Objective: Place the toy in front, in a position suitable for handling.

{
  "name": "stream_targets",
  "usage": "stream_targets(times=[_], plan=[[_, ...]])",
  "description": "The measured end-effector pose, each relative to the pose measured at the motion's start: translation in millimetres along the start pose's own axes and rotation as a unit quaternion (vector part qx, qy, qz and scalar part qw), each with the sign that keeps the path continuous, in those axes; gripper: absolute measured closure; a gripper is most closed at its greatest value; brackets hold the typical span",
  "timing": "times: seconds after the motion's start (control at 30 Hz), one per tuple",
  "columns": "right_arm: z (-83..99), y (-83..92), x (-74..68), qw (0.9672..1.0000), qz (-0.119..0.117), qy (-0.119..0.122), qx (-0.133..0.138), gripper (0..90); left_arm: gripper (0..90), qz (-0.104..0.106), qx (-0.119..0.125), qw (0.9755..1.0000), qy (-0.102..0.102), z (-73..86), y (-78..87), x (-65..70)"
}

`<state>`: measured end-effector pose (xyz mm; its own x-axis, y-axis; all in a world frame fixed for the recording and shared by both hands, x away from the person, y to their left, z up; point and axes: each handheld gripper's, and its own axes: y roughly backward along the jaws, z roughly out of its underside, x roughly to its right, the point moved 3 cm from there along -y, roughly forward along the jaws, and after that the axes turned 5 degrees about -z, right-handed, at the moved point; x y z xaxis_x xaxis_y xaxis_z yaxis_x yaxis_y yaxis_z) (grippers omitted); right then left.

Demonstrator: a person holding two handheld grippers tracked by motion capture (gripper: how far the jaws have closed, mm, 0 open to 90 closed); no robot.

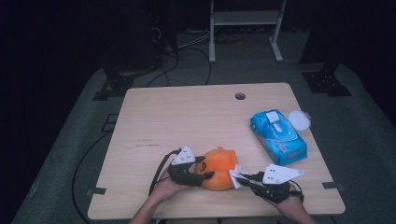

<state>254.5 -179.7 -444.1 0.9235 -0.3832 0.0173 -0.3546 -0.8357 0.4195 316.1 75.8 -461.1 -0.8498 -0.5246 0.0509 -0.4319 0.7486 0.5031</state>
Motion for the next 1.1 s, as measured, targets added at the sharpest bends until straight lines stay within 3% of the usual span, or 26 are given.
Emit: stream_targets(times=[0.17, 0.27, 0.37, 0.57, 0.73, 1.1], plan=[[-6.4, -10.7, 4.9, 0.9999, 0.011, 0.01, 0.002, 84.3, 31.6, -0.004, -0.003, 1.0, 0.004, -6.8, -5.6, 0.6], [-11.0, -20.9, -0.2, 0.9998, 0.0, 0.017, 0.008, 84.3, 31.4, -0.003, -0.006, 0.9999, 0.01, -11.9, -10.0, 0.6], [-11.5, -29.8, -8.5, 0.9993, -0.009, 0.036, -0.008, 84.3, 31.5, -0.005, -0.007, 0.9998, 0.017, -14.3, -12.7, 0.6], [-5.8, -12.5, 1.9, 0.9993, 0.025, 0.026, -0.007, 84.4, 32.2, 0.001, -0.005, 0.9999, 0.009, -9.3, -7.5, 3.2], [-0.7, -1.2, 18.0, 0.9985, 0.055, 0.002, -0.002, 84.4, 32.2, 0.002, -0.003, 0.9996, -0.027, -6.4, -4.1, 14.5], [-16.8, -21.0, 38.7, 0.9979, 0.058, -0.021, 0.017, 84.3, 32.2, -0.002, -0.01, 0.9974, -0.072, 0.2, 3.1, 31.8]])
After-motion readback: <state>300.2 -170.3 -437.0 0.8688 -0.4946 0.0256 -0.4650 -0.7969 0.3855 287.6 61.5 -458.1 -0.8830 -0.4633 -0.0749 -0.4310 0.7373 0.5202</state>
